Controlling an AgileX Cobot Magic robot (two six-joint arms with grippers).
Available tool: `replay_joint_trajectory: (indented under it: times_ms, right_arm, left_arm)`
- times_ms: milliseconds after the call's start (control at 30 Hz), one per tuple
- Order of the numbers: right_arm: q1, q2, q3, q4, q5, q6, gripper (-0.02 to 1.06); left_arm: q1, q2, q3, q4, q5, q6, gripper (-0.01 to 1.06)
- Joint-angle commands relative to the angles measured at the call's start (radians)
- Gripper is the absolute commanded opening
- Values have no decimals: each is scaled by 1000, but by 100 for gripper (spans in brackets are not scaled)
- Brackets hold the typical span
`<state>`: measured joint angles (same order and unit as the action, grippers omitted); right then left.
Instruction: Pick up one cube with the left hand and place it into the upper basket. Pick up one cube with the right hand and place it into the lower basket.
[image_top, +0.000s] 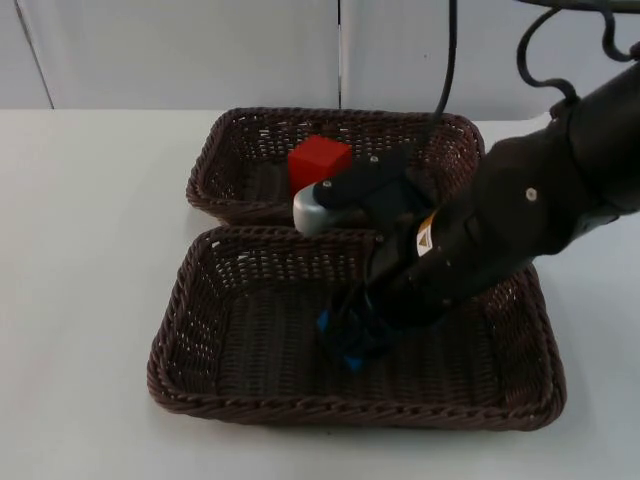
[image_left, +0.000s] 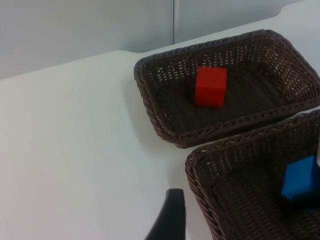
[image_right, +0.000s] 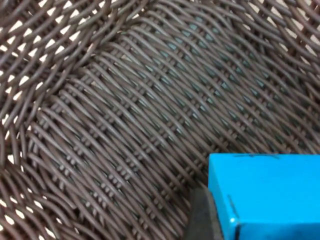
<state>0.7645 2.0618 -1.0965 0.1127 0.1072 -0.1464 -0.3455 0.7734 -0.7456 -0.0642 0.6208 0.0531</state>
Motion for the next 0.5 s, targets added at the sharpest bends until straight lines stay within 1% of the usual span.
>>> replay_joint_trajectory:
  times_ms: [0,100,133,233,400,467]
  right_arm:
    - [1,-3,-5,-6,-18,-5,56]
    - [1,-3,-5,-6,-18,-5,65]
    - [1,-3,-5,-6,-18,-5,65]
    - [1,-3,-5,-6,-18,-5,71]
    - [1,-12,-5,-6,-18,0,72]
    - [1,-32,-5,-6,-4,0,72]
  left_arm:
    - [-2,-5,4,6,2,-6,77]
    - [-2,-5,4,6,2,-6,77]
    - [-2,-5,4,6,2,-6,77]
    - [-2,-5,4,6,2,-6,77]
    - [-2,-5,4,6,2,-6,77]
    - [-2,-5,4,6,2,-6,77]
